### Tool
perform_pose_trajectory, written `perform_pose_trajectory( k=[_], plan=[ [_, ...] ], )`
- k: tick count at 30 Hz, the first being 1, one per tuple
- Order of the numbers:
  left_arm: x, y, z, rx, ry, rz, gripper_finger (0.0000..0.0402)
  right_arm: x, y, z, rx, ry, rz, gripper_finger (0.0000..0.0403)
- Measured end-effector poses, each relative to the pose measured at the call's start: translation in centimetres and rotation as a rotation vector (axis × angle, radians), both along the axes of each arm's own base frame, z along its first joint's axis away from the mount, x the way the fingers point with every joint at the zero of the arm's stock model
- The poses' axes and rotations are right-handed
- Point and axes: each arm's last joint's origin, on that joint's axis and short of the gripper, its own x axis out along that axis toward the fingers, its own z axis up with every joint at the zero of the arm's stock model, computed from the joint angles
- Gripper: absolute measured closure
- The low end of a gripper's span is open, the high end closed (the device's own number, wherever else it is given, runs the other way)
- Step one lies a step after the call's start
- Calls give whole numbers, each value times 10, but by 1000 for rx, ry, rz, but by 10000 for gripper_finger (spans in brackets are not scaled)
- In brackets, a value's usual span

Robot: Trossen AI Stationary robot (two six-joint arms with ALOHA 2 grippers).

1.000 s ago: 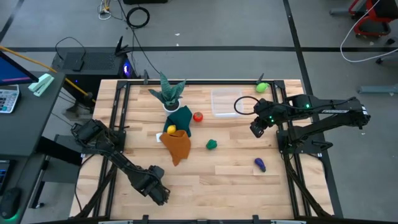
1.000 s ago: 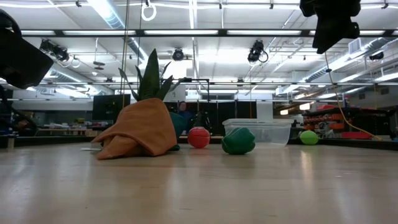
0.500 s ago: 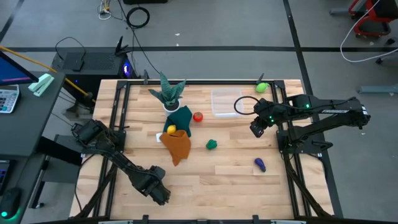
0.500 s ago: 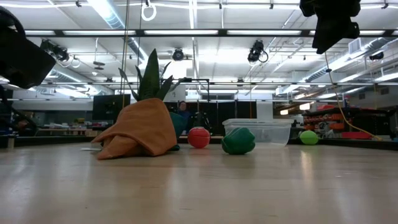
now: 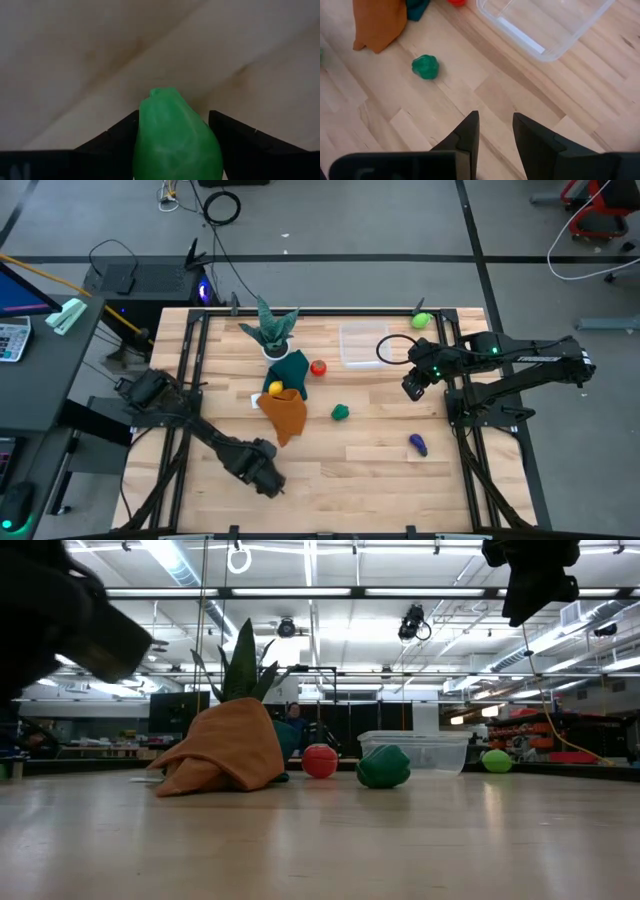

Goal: Pick and placing Produce into tupperware
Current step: Put the green papaya into the transparent bin

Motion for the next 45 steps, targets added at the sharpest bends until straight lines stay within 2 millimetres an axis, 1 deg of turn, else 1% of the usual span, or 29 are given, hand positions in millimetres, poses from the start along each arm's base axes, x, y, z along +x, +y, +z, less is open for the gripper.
perform_pose_trajectory(
  k=[4,8,13,16,21,25,29,33,38,41,45],
  plan=[
    [12,14,3,6,-21,-28,167,0,0,0,2,0,1,317],
    [31,25,15,32,-99,-58,165,0,0,0,2,0,1,317],
    [59,40,41,107,-256,-79,176,0,0,0,12,1,7,317],
    [77,52,59,172,-360,-86,175,0,1,0,31,1,19,317],
    [105,81,88,277,-508,-99,162,-3,3,1,76,-1,45,317],
    [121,109,106,344,-585,-108,171,-11,5,4,96,-11,70,317],
    [133,137,114,392,-656,-105,178,-23,10,7,106,-18,94,317],
    [142,161,121,434,-734,-90,169,-36,15,11,122,-57,88,317],
    [153,186,133,494,-868,-89,158,-48,18,16,128,-112,69,317],
    [158,198,140,529,-952,-86,167,-52,20,18,133,-128,78,317],
    [163,213,151,608,-1051,-96,178,-52,23,18,133,-128,102,317]
  ],
)
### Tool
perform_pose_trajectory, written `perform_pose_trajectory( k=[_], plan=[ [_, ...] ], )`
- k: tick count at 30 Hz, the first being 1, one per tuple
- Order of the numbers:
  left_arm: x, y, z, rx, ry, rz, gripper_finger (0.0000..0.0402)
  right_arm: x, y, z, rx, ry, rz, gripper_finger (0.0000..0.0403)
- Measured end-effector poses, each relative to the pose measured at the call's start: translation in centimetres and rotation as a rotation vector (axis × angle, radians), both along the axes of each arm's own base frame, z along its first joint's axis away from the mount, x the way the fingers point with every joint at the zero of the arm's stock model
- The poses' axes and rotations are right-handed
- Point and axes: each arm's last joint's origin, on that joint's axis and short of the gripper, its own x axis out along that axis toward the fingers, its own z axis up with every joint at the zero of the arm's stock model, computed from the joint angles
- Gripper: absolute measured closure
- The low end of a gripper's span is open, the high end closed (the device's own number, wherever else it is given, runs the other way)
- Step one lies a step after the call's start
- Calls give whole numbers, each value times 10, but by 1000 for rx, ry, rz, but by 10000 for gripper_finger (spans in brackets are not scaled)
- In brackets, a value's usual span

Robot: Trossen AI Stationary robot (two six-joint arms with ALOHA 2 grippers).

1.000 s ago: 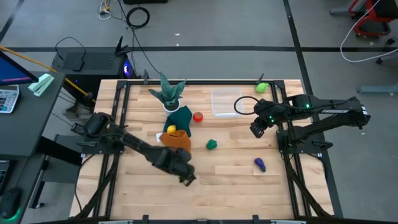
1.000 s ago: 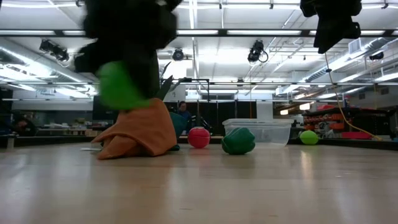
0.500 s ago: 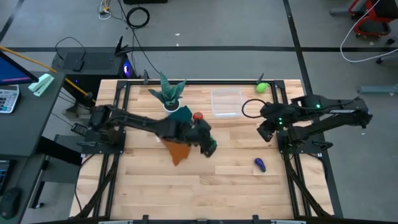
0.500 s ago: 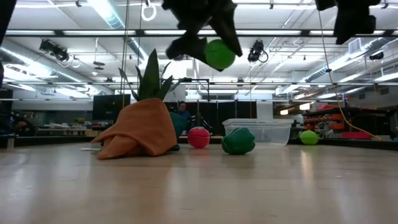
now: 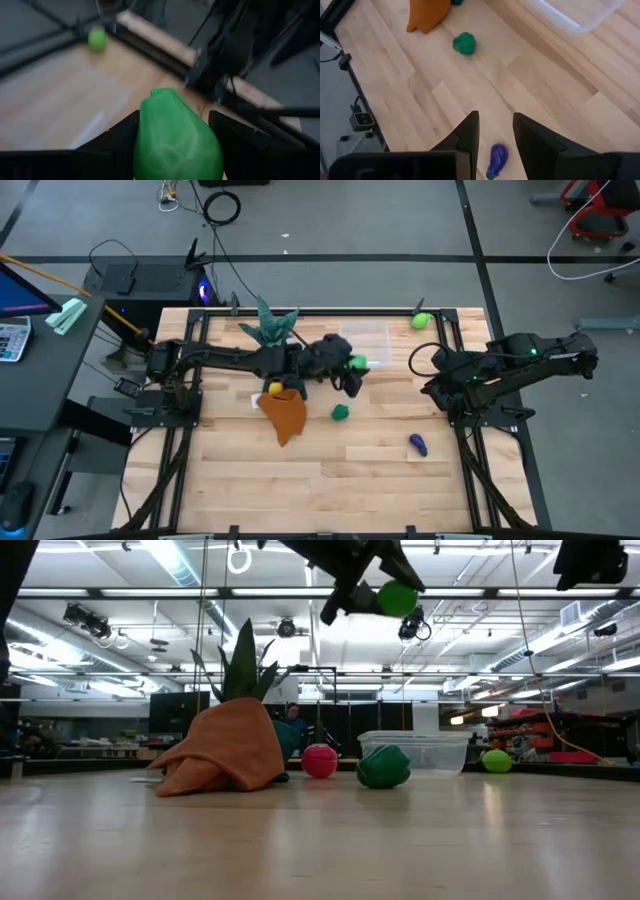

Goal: Pick and placing Produce into tupperware
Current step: Put the green papaya into the transparent bin

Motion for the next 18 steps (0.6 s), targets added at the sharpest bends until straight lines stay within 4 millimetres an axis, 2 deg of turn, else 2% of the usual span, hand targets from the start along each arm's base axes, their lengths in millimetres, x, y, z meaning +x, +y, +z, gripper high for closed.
perform_pose_trajectory(
  k=[5,11,14,18],
  plan=[
    [5,19,7,58,-97,25,169,0,4,0,1,0,34,317],
    [17,27,-14,76,-68,28,168,-2,8,0,4,-4,68,317],
    [32,21,-20,105,-55,-1,177,-2,9,0,4,-3,83,317],
    [59,16,-12,188,-36,-27,175,-2,10,0,8,-3,91,317]
  ],
)
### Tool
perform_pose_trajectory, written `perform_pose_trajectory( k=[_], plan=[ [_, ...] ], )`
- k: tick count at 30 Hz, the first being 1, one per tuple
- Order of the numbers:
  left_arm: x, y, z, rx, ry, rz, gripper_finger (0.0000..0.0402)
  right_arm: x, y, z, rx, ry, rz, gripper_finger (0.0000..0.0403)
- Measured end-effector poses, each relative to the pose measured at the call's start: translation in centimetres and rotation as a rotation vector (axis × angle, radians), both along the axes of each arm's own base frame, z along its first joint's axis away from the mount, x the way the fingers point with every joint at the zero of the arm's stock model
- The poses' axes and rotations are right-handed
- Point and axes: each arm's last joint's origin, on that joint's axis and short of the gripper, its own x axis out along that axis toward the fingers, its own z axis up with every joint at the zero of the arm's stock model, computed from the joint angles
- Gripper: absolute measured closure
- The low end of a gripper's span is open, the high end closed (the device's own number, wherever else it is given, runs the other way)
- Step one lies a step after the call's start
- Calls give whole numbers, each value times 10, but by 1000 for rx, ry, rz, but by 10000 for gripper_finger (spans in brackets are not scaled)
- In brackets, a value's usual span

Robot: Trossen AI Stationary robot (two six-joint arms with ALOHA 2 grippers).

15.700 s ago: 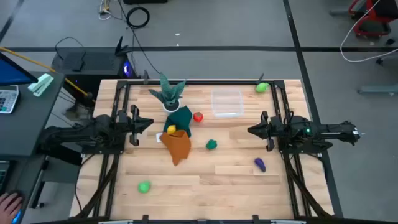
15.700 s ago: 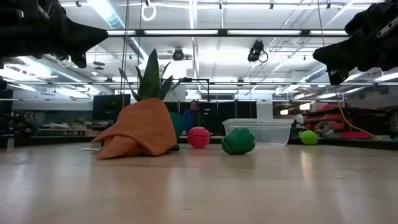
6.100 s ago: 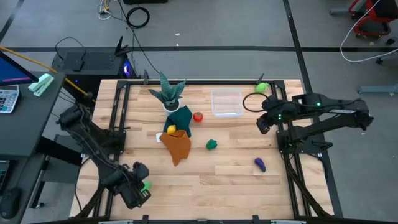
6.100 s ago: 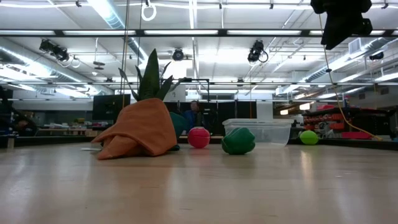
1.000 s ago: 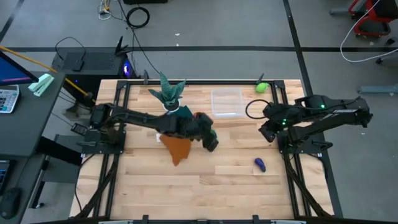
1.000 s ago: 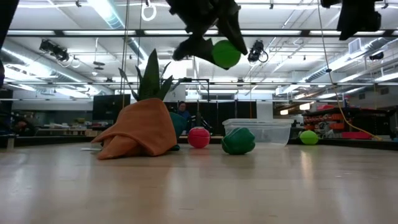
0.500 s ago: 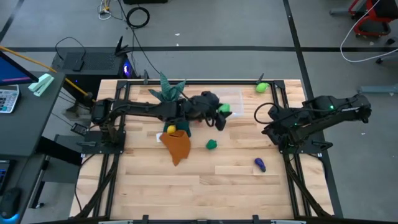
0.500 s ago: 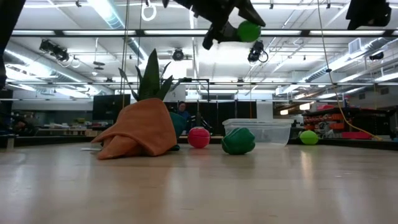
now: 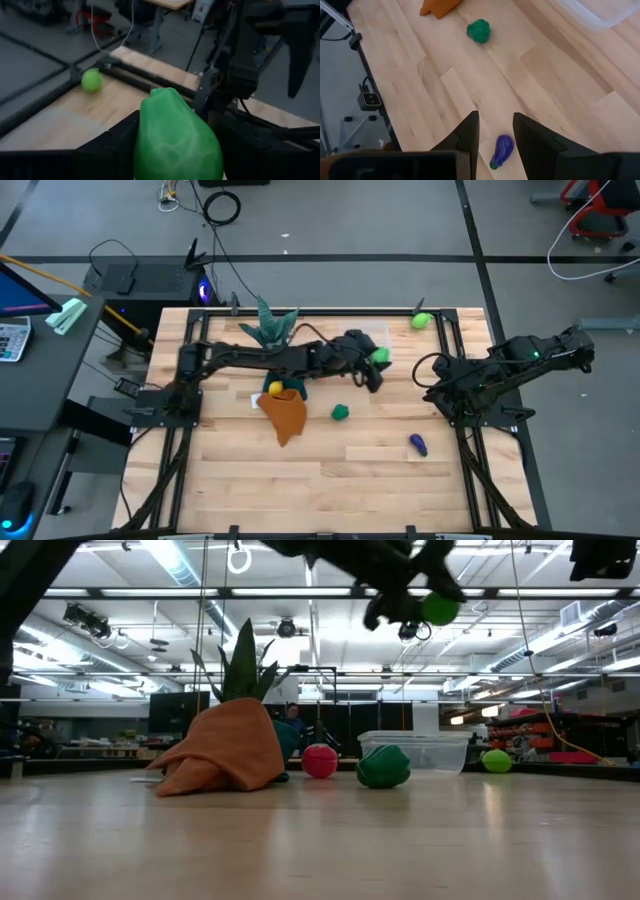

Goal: Pick and placing Produce into tupperware
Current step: Put the green papaya into the transparent bin

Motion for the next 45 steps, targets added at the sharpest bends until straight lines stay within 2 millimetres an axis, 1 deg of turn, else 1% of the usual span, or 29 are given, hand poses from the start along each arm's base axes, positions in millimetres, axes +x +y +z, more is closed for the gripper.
perform_pose_trajectory(
  k=[2,5,9,12,14,18,22,26,33,36,40,43,45],
  plan=[
    [11,1,5,50,46,33,168,0,1,0,6,1,0,317],
    [27,7,10,109,117,93,162,-1,3,0,8,2,18,317],
    [41,17,15,125,173,180,173,-2,6,0,10,2,44,317],
    [50,25,9,86,175,224,180,-2,7,0,10,2,57,317],
    [54,30,-2,43,182,248,178,-2,7,0,10,3,62,317],
    [52,43,-20,-23,211,300,166,-2,8,0,8,3,64,317],
    [49,55,-37,-31,269,325,172,-2,7,0,-4,-1,60,317],
    [44,68,-48,-44,321,332,179,-2,7,0,-5,-1,59,317],
    [39,84,-71,-108,423,333,161,-2,7,0,-4,-1,58,317],
    [36,86,-78,-141,474,329,170,-2,7,0,-1,-1,54,317],
    [36,87,-93,-154,522,326,180,-1,7,0,1,-6,51,317],
    [39,88,-100,-165,528,315,176,-1,8,0,-2,-10,47,317],
    [35,87,-105,-178,583,314,167,-1,8,0,-3,-11,45,317]
  ],
)
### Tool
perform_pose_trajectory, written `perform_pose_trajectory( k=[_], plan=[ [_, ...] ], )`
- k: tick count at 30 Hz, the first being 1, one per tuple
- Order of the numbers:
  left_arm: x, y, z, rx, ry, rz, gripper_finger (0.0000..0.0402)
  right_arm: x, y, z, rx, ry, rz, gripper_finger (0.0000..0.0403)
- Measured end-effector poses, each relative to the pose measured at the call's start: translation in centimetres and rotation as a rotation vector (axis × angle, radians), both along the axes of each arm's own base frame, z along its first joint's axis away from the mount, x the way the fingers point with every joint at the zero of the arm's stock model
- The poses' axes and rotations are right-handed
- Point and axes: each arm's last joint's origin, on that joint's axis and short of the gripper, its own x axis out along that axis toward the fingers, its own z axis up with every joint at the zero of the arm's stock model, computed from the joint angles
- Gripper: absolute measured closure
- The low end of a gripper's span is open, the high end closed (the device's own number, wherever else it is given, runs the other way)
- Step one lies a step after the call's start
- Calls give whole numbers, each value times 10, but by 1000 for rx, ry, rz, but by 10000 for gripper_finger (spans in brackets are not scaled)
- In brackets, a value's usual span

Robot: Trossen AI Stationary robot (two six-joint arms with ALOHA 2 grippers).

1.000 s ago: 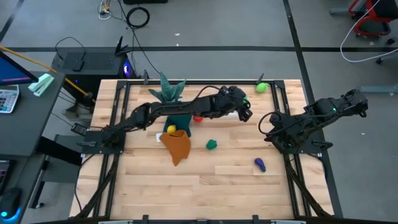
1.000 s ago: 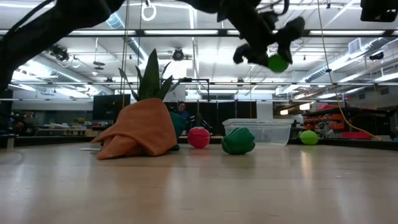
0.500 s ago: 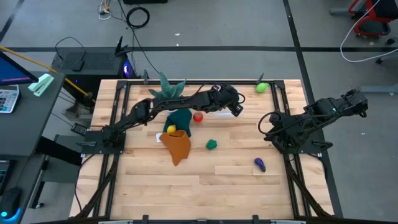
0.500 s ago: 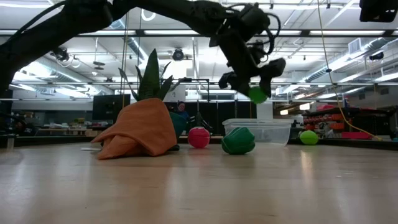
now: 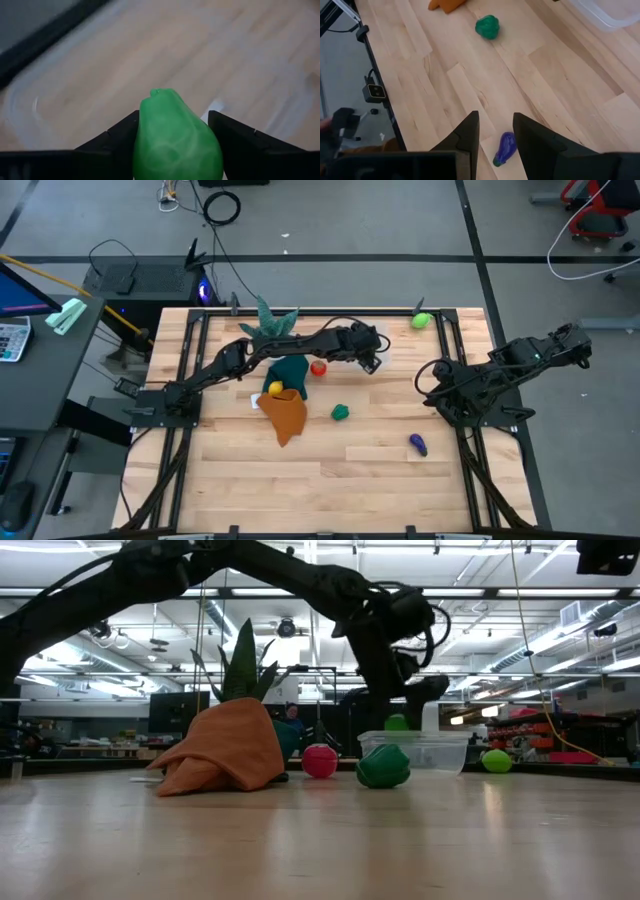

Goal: Pick and placing Produce into tupperware
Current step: Put the green papaya into the transparent bin, then put the yellow lemon into the transparent bin

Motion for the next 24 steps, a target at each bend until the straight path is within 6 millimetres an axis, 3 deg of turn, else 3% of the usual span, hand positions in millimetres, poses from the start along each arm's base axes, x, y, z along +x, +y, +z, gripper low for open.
perform_pose_trajectory(
  k=[4,11,24],
  plan=[
    [-1,0,-17,-19,59,-3,159,1,0,0,7,-5,-9,317],
    [0,-1,-17,-26,56,-15,171,1,0,0,0,-5,-20,317],
    [0,0,-17,-26,52,-15,146,1,0,0,-6,-6,-22,317]
  ],
)
